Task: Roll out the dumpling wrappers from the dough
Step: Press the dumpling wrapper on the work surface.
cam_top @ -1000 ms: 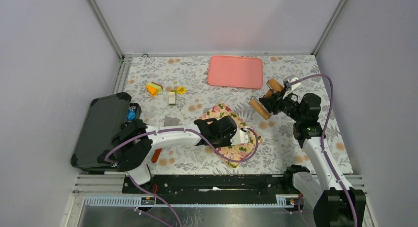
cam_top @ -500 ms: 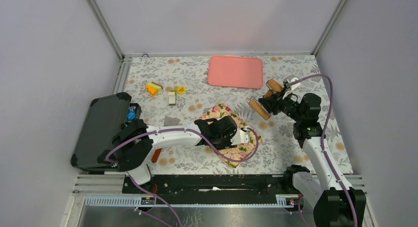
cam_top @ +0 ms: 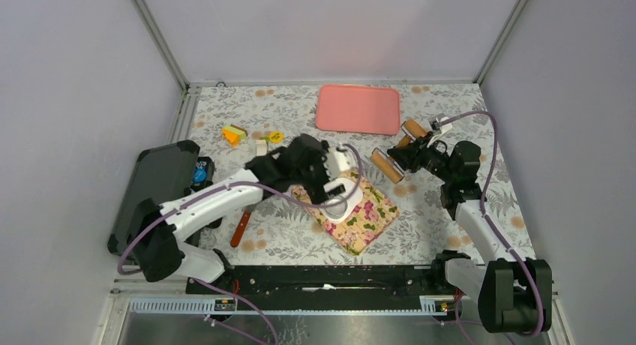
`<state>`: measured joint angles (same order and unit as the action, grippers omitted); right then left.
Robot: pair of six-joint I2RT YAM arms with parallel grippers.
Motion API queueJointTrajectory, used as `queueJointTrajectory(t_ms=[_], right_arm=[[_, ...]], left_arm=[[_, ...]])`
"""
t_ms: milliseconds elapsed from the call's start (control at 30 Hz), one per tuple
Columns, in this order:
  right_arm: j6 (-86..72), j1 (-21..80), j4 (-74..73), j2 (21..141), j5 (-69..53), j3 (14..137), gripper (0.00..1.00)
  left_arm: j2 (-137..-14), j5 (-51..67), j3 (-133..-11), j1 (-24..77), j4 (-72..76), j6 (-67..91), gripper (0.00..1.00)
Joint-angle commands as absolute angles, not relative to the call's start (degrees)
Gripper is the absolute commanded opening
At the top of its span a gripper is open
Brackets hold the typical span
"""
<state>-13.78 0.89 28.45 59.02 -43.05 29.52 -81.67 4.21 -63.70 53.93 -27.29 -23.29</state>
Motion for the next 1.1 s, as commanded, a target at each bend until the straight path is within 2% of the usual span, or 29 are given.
queueJointTrajectory(t_ms=[0,167,433,600,867,1067], right_arm=[[-15.0,5.3,37.2,60.9,-45.8,30.6,0.00],[-8.0,16.9,33.1,65.4,-42.2,33.9,0.00],[-6.3,25.9,40.2,75.2,-43.6,35.7,0.00],[-6.8,29.4,47.6,80.1,-43.7,34.3,0.00],[-9.6,32.4,58.3,83.8,-43.8,30.0,0.00],[-6.9,32.8,54.9,83.7,-43.4,29.3,0.00]], left_arm=[[-76.9,18.6,-63.7,42.9,-26.3,-19.8,0.98],[-75.5,29.9,-61.4,27.6,-26.5,-17.5,0.98],[-74.1,39.5,-56.6,9.5,-27.5,-19.9,0.99],[-74.4,42.7,-54.4,5.3,-24.5,-17.2,0.99],[-74.0,42.7,-52.9,4.6,-22.2,-16.0,0.99],[-73.8,42.8,-52.0,3.9,-22.1,-16.6,0.99]])
